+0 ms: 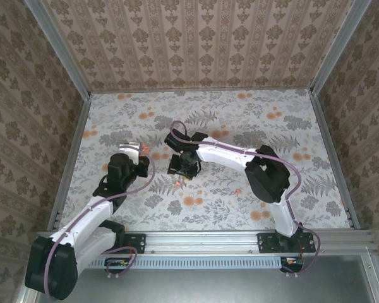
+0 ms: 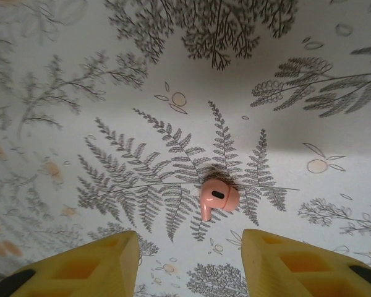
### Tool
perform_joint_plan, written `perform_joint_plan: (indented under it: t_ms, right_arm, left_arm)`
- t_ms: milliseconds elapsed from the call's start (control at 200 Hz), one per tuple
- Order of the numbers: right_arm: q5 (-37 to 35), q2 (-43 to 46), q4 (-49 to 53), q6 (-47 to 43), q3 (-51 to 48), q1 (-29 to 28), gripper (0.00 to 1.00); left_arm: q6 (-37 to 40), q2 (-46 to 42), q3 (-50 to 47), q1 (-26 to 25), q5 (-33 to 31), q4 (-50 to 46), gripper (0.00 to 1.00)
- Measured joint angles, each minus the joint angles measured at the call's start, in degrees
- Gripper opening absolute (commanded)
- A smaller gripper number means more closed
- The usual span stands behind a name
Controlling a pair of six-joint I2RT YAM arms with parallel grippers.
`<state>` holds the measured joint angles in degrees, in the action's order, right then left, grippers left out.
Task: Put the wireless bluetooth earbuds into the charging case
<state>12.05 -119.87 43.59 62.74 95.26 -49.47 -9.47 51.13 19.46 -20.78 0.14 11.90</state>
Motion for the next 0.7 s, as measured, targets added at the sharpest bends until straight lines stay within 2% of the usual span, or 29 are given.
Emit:
perform_joint_plan:
  t_ms: [335, 700]
  right_arm:
    - [0.4, -3.6, 1.8, 0.8, 1.4, -0.3, 0.47]
    - [2.1, -6.2, 1.8, 1.9, 1.5, -0.3, 0.35]
  left_arm:
    - [-0.5, -0.3, -1.3, 1.8, 0.1, 0.1, 0.05]
    - [-1.5, -0.3, -1.9, 3.4, 1.0, 0.4, 0.06]
